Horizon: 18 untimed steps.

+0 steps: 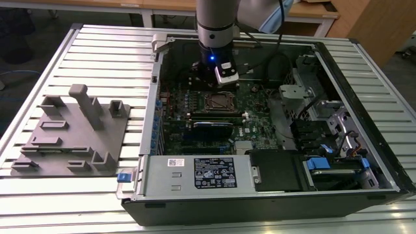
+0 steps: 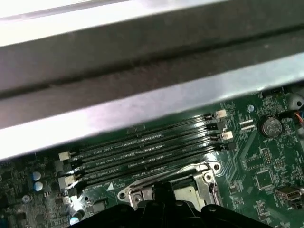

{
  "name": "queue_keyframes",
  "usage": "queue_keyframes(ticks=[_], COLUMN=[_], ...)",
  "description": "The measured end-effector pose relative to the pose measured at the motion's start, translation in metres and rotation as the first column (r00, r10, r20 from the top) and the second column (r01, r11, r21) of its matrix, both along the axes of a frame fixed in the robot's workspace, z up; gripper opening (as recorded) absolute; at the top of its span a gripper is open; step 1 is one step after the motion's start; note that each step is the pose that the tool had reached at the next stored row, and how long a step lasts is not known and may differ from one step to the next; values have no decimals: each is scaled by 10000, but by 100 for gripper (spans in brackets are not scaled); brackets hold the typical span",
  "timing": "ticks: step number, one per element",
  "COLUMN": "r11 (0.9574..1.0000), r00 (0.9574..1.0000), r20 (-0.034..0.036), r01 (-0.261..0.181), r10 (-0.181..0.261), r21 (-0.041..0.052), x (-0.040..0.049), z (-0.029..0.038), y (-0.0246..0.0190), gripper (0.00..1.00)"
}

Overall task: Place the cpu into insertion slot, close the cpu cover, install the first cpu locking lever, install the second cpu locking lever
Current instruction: 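Install the first cpu locking lever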

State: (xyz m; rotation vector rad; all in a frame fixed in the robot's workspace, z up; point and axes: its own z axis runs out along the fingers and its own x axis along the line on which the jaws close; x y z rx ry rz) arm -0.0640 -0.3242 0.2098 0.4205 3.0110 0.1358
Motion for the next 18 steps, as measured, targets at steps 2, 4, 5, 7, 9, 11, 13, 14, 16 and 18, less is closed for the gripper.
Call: queue_keyframes(ticks=[2, 4, 5, 7, 9, 11, 13, 14, 16, 18], r11=[10000, 10000, 10000, 10000, 10000, 9999, 9995, 9991, 9982, 9973], r00=[10000, 9999, 9999, 9999, 9998, 9997, 9993, 9990, 9980, 9971], r20=[-64, -121, -140, -161, -165, -172, -173, -173, -174, -188], r01=[-4, -12, -21, -40, -67, -164, -324, -415, -601, -733], r10=[4, 12, 21, 40, 67, 164, 324, 415, 601, 731], r21=[0, 0, 0, 0, 0, 0, 0, 1, 0, -59], x=[49, 102, 128, 167, 185, 204, 214, 217, 220, 220], z=[0, 0, -1, -2, -2, -2, -2, -2, -2, -2], y=[0, 0, 0, 0, -1, 0, 0, 0, 0, 0], gripper=[10, 10, 10, 10, 10, 10, 10, 10, 10, 10])
